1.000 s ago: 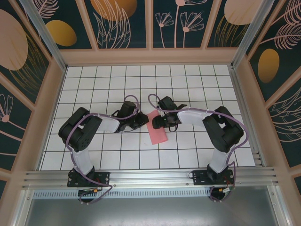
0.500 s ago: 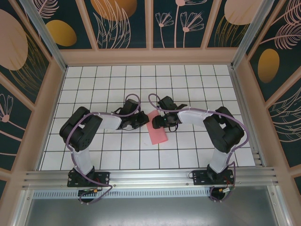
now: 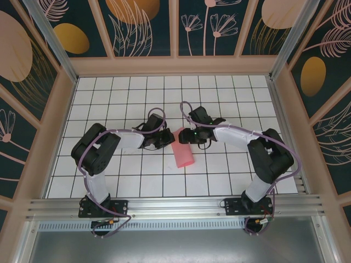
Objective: Fold a paper plane with a square sheet of paper (pick it up from the middle)
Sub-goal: Fold the square sheet of paper in half at the center of the table.
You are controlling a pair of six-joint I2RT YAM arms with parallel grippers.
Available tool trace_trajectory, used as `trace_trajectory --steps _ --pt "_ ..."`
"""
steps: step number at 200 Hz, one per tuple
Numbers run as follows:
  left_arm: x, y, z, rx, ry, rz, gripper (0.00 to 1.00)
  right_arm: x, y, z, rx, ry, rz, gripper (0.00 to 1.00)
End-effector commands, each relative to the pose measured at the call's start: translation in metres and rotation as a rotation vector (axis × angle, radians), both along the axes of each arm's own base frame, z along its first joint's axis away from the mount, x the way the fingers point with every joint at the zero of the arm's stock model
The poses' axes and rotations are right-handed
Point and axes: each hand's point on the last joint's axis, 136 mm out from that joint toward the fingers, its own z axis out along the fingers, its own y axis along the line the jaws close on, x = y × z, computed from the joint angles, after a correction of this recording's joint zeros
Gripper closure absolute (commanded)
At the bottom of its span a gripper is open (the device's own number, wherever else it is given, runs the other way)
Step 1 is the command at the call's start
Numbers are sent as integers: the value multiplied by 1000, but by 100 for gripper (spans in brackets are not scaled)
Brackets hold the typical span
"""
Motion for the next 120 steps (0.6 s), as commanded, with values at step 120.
trace_trajectory --steps 120 --pt "-45 63 -82 341 196 56 92 -19 -5 -50 74 173 49 84"
